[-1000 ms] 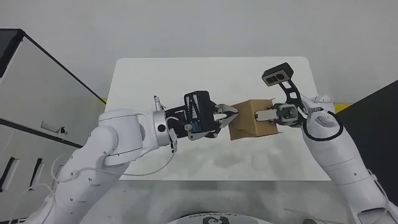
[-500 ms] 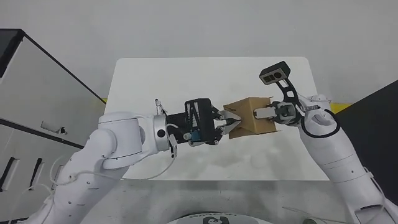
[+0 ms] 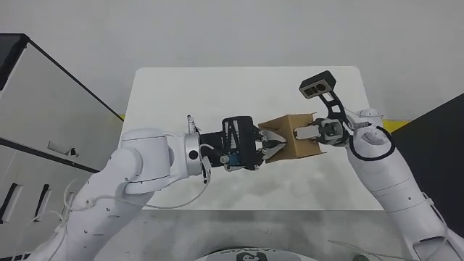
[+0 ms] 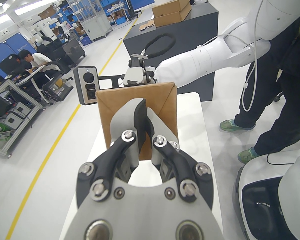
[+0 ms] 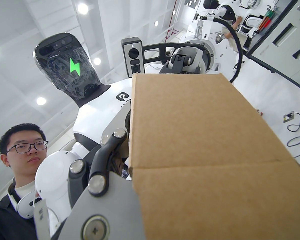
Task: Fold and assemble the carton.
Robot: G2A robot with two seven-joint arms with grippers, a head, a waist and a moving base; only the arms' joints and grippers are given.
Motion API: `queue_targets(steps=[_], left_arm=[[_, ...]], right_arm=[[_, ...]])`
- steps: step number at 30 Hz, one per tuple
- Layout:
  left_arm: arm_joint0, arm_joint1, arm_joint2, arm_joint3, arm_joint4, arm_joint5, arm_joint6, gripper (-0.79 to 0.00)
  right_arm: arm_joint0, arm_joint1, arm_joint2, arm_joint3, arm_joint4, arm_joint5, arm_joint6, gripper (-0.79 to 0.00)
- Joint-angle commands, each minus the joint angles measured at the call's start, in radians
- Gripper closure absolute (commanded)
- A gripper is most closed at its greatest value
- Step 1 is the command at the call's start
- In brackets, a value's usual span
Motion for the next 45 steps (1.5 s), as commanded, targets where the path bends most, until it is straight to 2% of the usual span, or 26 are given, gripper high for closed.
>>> queue_targets(steps=[1, 29, 45], left_arm=[[-0.001, 0.0, 0.001, 0.001, -0.003, -0.004, 0.001, 0.0], [0.013, 0.007, -0.018, 0.005, -0.02, -0.004, 0.007, 0.0], [0.007, 0.006, 0.003, 0.01, -0.022, -0.005, 0.004, 0.0]], right_arm=[[0.0, 0.0, -0.001, -0.001, 0.001, 0.0, 0.0, 0.0], [-0.013, 0.01, 0.004, -0.025, 0.006, 0.0, 0.0, 0.0], [-0.009, 0.01, -0.018, -0.033, 0.008, 0.0, 0.0, 0.0]])
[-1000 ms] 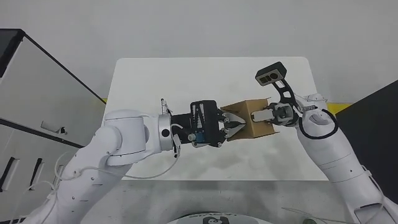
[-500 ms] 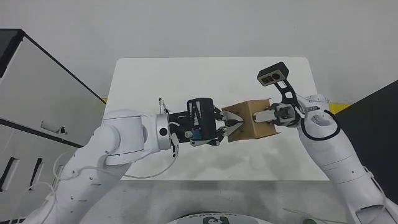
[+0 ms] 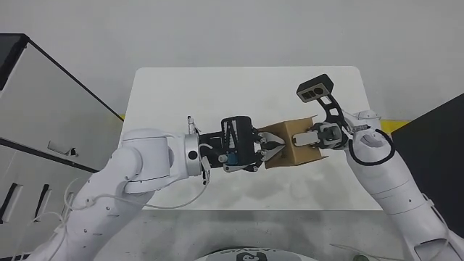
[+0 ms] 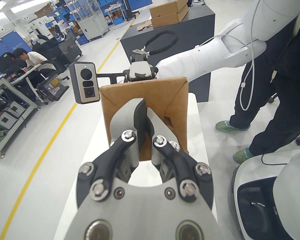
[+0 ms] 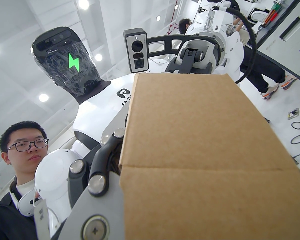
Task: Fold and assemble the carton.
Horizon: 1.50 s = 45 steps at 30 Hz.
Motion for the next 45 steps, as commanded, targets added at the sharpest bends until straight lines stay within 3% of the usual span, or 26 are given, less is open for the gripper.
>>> queue_targets(steps=[1, 45], left_arm=[[-0.001, 0.0, 0.003, 0.001, 0.0, 0.0, 0.0, 0.0], [0.014, 0.002, -0.017, -0.007, 0.03, 0.038, 0.016, 0.0]], right_arm=[[0.0, 0.0, -0.001, 0.001, 0.001, 0.0, 0.0, 0.0], [-0.004, 0.009, 0.025, 0.01, 0.006, 0.0, 0.0, 0.0]])
